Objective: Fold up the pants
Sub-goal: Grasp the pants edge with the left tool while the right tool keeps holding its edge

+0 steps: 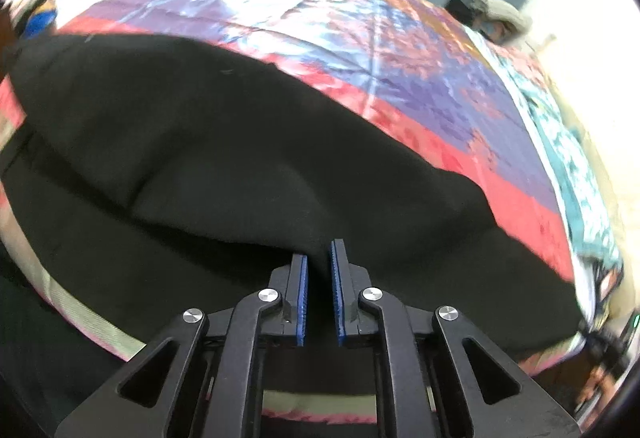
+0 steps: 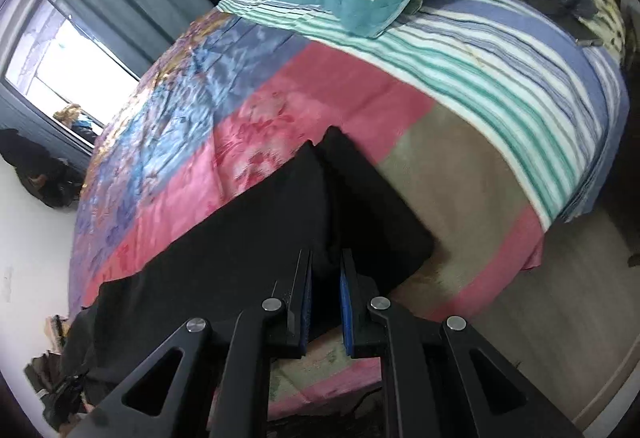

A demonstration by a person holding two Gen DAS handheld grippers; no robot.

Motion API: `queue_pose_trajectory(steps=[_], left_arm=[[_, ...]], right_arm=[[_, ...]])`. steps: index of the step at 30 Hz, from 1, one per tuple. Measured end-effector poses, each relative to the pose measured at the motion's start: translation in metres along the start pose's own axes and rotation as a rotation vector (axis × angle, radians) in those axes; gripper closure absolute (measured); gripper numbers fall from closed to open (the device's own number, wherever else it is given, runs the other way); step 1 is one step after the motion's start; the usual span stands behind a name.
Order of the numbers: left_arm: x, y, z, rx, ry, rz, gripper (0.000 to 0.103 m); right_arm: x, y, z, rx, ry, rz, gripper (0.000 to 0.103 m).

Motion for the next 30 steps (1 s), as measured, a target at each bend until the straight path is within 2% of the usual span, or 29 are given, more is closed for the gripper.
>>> queue_pose_trajectory(steps=[3,12,21,30], left_arm=[[0.008,0.006,0.010,-0.023,-0.065,0.006,0.095],[0.007,0.017,0.035,-0.060,-0.101,0.014,0.097],[0.008,0.019,0.042,-0.067,-0.140,0.013,0.100],[0.008,0.012,0.057,-0.141,-0.177,-0.009,0.100]], right_arm=[[0.005,0.002,-0.003,0.008,-0.002,0.033,0.091],[0.021,-0.009,-0.007,-0.033,-0.040,0.097,0.091],[0.022,-0.011,-0.005,-0.029,-0.043,0.111,0.091],[0.022,-0.011,-0.006,-0.030,-0.045,0.121,0.091]])
Point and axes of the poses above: each gripper's, at about its wrist camera, not at the fingertips, and y roughly against the way its jaws point, x to its right, z to its underside, the point moved 2 cm from there along -y, roughly the way its jaws point, and after that the axes turned 5 degrees about -y, right-handed, at the moved point
